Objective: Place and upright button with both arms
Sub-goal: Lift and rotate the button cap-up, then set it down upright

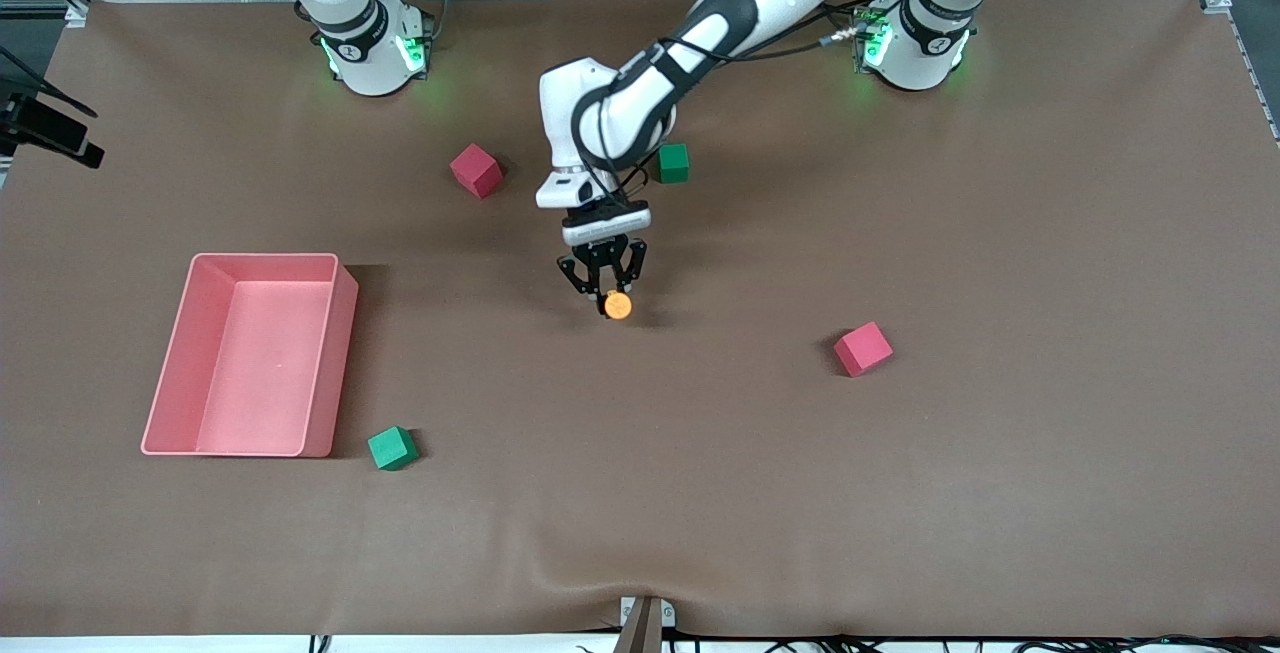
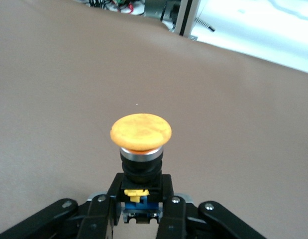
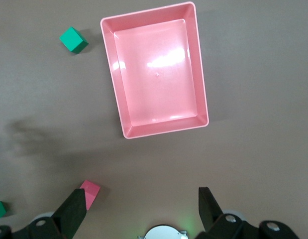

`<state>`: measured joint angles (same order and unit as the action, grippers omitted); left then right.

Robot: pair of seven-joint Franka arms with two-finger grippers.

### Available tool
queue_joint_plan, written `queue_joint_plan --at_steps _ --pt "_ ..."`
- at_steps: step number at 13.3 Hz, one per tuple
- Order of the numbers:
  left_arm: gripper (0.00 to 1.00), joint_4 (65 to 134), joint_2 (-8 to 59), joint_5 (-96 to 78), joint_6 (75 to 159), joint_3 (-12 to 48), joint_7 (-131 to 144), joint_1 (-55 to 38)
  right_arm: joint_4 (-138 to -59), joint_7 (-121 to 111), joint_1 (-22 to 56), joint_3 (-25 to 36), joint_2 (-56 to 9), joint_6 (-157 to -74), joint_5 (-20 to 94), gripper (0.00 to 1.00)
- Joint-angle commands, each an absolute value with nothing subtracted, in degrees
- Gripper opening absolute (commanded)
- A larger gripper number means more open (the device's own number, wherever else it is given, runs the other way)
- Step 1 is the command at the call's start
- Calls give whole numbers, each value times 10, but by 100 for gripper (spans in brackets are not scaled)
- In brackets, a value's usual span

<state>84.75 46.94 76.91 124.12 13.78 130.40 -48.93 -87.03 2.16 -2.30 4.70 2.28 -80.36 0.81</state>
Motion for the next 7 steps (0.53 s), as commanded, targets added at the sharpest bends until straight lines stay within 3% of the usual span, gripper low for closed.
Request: queue_joint_plan --at_steps 1,4,7 --pt "0 855 482 888 1232 128 1397 -500 -875 -30 -25 49 23 -816 2 100" --pt "0 854 535 1052 1188 113 1408 -497 -869 -43 15 47 25 -825 -8 100" --pt "0 848 560 1094 1187 98 1440 -497 -871 -39 16 50 28 -809 -7 100"
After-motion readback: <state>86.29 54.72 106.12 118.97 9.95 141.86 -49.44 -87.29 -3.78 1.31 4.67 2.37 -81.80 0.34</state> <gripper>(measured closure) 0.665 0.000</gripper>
